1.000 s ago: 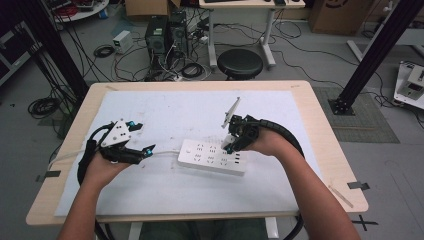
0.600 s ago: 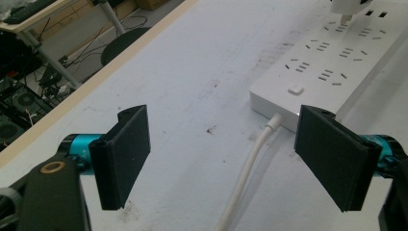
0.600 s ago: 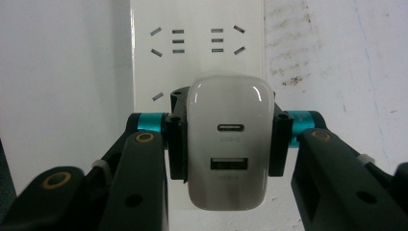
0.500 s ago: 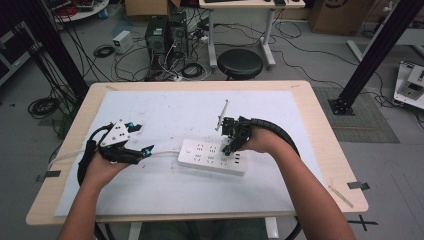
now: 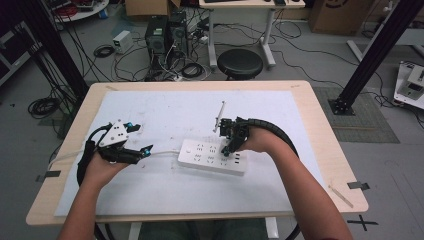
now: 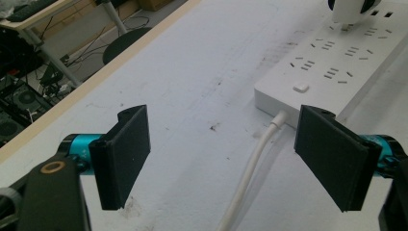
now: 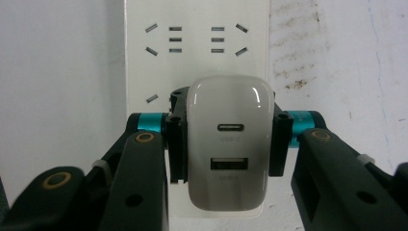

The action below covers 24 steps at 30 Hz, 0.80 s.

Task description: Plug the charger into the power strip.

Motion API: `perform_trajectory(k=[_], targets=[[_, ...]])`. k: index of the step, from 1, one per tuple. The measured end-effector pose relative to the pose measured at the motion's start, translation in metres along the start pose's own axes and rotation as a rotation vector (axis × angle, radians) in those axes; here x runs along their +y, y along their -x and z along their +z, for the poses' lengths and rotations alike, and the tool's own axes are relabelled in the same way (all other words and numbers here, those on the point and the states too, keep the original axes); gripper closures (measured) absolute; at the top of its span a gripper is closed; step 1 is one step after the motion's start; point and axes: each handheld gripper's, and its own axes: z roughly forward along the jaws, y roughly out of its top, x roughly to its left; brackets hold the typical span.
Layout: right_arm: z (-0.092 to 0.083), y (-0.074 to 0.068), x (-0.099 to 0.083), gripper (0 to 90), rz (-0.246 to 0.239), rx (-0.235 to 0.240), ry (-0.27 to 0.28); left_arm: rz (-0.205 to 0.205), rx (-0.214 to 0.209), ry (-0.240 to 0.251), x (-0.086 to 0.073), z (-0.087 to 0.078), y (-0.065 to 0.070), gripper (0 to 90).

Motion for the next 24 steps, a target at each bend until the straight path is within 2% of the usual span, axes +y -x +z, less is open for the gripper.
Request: perform_trajectory(k=[1, 3, 5, 7, 8, 9, 10, 17, 19, 24], targets=[[0.001, -0.003, 0.003, 63.2, -0.028, -0.019, -0.016, -0.007, 0.001, 0.005, -0.001, 0.0, 0.0, 20.1], [0.001, -0.004, 0.004, 63.2, -0.032, -0.028, -0.022, -0.007, 0.003, 0.0, -0.001, 0.0, 0.0, 20.1], [0.002, -0.005, 0.01, 63.3, -0.044, -0.034, -0.051, -0.008, 0.005, -0.001, -0.001, 0.0, 0.0, 20.1], [0.003, -0.005, 0.011, 63.3, -0.049, -0.026, -0.046, -0.009, 0.005, 0.003, 0.0, 0.001, 0.0, 20.1], [0.008, -0.005, 0.011, 63.3, -0.06, -0.03, -0.077, -0.009, 0.005, 0.006, 0.001, 0.001, 0.0, 20.1], [0.011, -0.006, 0.013, 63.3, -0.058, -0.029, -0.083, -0.006, 0.004, 0.004, 0.001, 0.001, 0.001, 20.1], [0.01, -0.002, 0.011, 63.3, -0.047, -0.008, -0.075, -0.007, 0.001, 0.01, 0.001, 0.002, 0.001, 20.1], [0.013, -0.001, 0.012, 63.6, -0.033, -0.002, -0.062, -0.006, 0.005, 0.004, 0.003, 0.004, 0.001, 20.1], [0.016, -0.001, 0.013, 63.6, -0.036, -0.006, -0.074, -0.003, 0.005, 0.005, 0.003, 0.002, 0.002, 20.1], [0.016, -0.002, 0.008, 63.0, -0.028, -0.01, -0.04, -0.011, 0.01, -0.001, 0.001, 0.001, 0.001, 20.1]])
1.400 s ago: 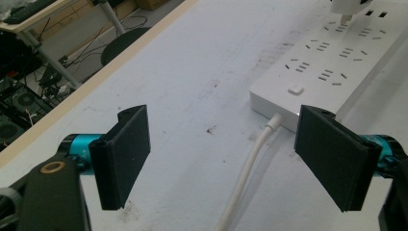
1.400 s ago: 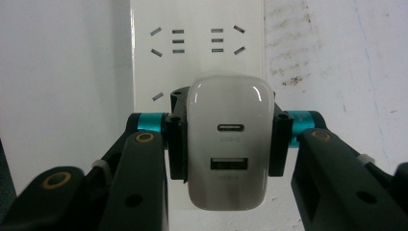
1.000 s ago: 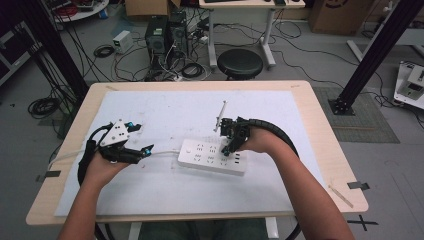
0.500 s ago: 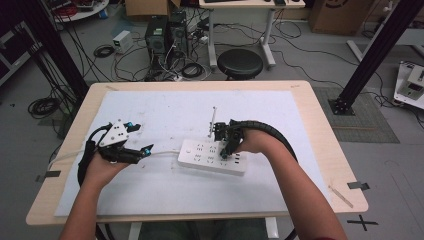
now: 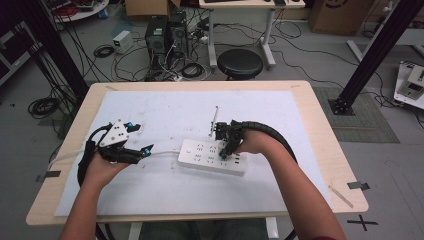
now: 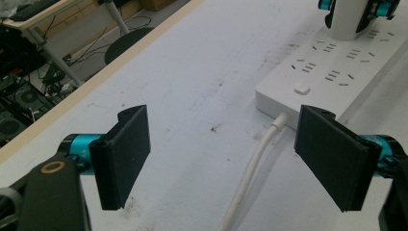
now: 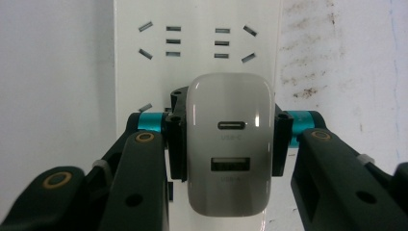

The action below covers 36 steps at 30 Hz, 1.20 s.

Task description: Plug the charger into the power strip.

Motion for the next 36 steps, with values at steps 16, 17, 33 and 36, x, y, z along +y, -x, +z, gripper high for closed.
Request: perform_trajectory(k=[16, 17, 33, 36], targets=[[-0.04, -0.007, -0.064, 27.4, 0.289, -0.021, 0.517, 0.004, -0.014, 0.043, 0.012, 0.001, 0.002, 20.1], [-0.042, -0.009, -0.071, 26.3, 0.312, -0.029, 0.564, 0.002, -0.015, 0.049, 0.012, 0.001, 0.003, 20.1], [-0.038, -0.035, -0.15, 19.4, 0.5, -0.116, 0.876, -0.016, -0.049, 0.074, 0.01, 0.0, 0.004, 19.9], [-0.037, -0.037, -0.154, 19.4, 0.505, -0.128, 0.886, -0.024, -0.043, 0.077, 0.006, -0.001, 0.003, 19.9]])
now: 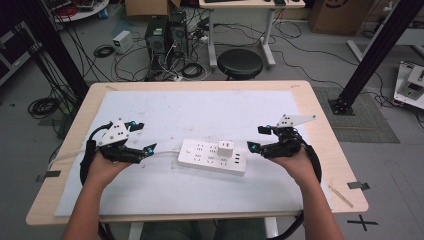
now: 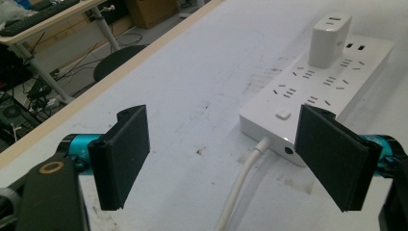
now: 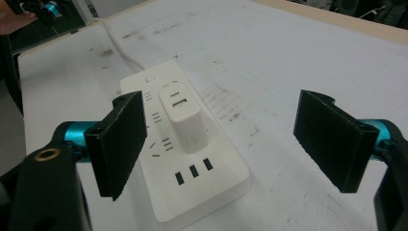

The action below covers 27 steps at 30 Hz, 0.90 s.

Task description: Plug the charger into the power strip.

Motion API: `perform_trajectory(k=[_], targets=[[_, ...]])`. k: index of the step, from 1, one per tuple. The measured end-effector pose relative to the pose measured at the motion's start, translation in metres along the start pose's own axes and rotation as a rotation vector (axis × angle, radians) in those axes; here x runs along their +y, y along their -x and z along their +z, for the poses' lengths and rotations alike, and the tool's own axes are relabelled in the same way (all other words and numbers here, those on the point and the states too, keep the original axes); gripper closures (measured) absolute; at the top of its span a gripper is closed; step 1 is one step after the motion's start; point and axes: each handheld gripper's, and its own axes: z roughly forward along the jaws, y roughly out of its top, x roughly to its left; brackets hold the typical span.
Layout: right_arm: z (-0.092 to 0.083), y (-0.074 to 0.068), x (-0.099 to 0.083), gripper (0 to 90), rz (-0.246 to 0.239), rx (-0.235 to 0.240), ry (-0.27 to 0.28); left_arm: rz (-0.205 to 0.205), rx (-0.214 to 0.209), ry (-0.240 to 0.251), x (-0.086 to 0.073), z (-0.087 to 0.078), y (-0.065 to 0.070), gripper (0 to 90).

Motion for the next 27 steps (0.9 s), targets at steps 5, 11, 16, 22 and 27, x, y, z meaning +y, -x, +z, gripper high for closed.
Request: perform_trajectory(k=[5, 11, 16, 22, 27], targets=[[-0.0026, -0.0007, -0.0045, 19.4, 0.007, -0.023, 0.0, -0.012, -0.006, 0.002, -0.0025, -0.0021, 0.0005, 19.9], [-0.0047, -0.0013, -0.0037, 19.4, 0.007, -0.025, 0.009, -0.004, -0.01, -0.003, -0.0011, -0.0025, 0.0007, 19.9], [-0.0043, -0.0021, -0.0031, 19.3, 0.004, -0.022, 0.001, -0.006, -0.01, -0.001, -0.0007, -0.0021, 0.0, 19.9], [-0.0034, -0.0021, -0.0032, 19.4, -0.001, -0.024, -0.005, -0.012, -0.014, 0.001, -0.0011, -0.0008, -0.0005, 19.9], [-0.0046, -0.0025, -0.0037, 19.2, -0.001, -0.034, -0.001, -0.018, -0.013, 0.0, -0.002, -0.0002, -0.0012, 19.9]])
